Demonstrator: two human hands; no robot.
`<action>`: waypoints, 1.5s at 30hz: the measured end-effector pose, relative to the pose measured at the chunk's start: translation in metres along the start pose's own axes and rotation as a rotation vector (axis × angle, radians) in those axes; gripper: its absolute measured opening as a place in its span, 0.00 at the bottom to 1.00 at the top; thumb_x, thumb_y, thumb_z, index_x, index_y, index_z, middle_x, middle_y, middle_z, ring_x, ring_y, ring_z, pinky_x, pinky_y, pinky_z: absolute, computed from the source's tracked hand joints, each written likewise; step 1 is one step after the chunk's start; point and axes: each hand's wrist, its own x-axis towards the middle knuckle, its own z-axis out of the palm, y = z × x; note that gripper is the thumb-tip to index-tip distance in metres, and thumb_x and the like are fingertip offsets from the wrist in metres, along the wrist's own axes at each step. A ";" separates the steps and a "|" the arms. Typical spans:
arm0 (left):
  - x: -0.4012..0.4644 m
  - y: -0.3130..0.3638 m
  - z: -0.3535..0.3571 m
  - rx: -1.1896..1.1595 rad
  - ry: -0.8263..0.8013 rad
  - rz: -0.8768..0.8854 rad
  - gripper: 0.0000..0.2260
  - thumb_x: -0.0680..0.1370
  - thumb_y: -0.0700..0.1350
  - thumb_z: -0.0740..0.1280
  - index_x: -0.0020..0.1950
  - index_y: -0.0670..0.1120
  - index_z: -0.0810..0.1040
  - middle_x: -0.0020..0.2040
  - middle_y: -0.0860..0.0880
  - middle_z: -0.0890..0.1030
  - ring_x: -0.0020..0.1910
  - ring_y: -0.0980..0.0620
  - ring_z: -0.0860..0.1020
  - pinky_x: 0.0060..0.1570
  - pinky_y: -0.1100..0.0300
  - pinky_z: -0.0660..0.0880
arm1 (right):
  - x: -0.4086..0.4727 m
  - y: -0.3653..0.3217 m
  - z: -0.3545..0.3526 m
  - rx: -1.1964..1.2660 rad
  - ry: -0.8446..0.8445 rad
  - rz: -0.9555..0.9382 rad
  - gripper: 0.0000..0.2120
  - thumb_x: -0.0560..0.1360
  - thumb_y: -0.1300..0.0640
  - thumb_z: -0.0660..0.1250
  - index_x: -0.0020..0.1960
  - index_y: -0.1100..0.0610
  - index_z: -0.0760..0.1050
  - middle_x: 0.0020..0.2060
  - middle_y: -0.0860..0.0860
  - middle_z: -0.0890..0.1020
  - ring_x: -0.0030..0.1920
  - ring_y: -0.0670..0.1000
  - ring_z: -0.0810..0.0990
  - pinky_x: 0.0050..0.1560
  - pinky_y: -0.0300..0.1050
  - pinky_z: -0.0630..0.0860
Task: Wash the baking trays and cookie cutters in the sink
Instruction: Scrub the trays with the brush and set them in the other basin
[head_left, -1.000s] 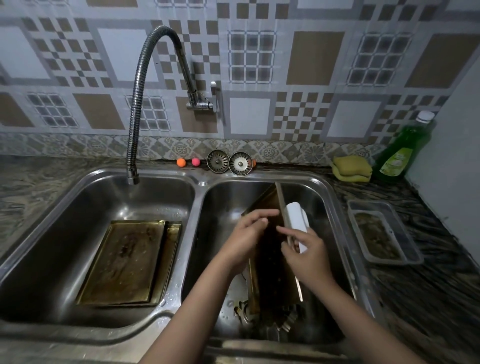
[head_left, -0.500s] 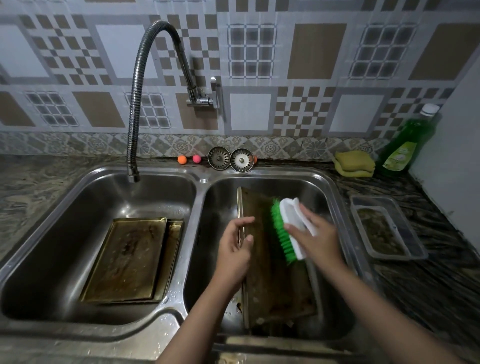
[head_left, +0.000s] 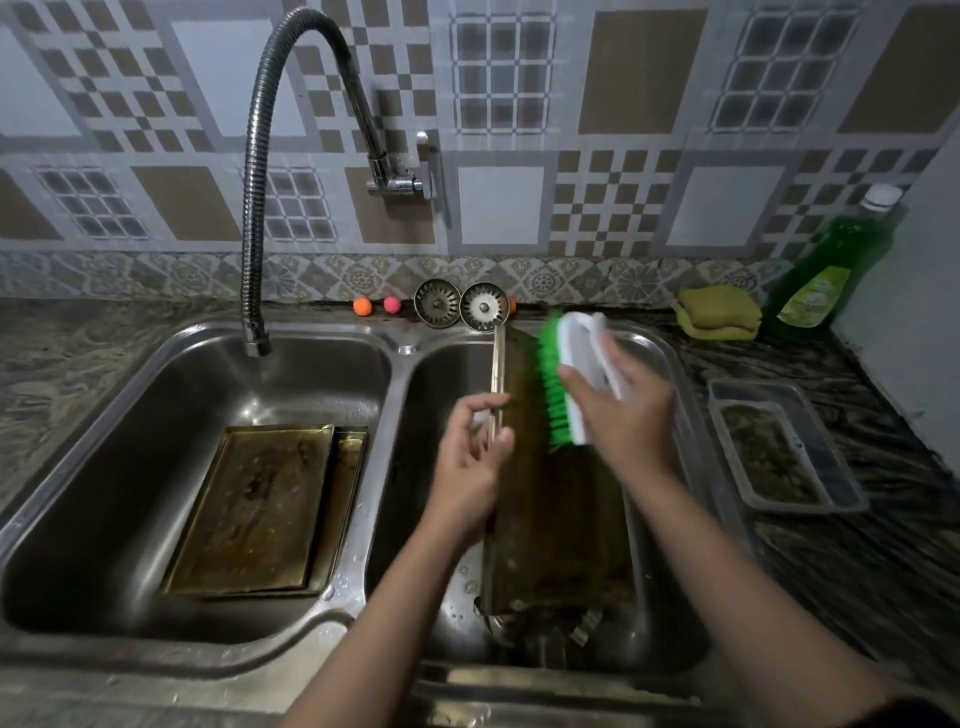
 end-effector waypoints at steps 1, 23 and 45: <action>0.001 -0.002 0.005 -0.031 0.024 -0.009 0.12 0.74 0.37 0.66 0.52 0.51 0.74 0.41 0.47 0.79 0.36 0.52 0.74 0.37 0.59 0.72 | -0.011 -0.013 0.009 0.033 -0.031 -0.035 0.31 0.69 0.56 0.76 0.69 0.55 0.70 0.56 0.38 0.73 0.53 0.37 0.77 0.50 0.27 0.73; -0.002 0.006 -0.002 0.369 -0.104 0.038 0.21 0.73 0.29 0.66 0.60 0.46 0.67 0.49 0.52 0.83 0.47 0.56 0.81 0.48 0.63 0.76 | -0.020 0.017 0.007 0.077 -0.450 -0.137 0.23 0.77 0.56 0.67 0.67 0.38 0.67 0.61 0.49 0.77 0.55 0.31 0.74 0.55 0.25 0.67; -0.016 0.010 -0.081 0.496 0.043 -0.178 0.11 0.79 0.44 0.62 0.57 0.57 0.78 0.61 0.55 0.76 0.61 0.55 0.73 0.61 0.50 0.73 | -0.008 -0.013 -0.006 0.410 -0.037 0.218 0.18 0.71 0.68 0.69 0.56 0.51 0.81 0.35 0.45 0.79 0.30 0.40 0.72 0.31 0.30 0.71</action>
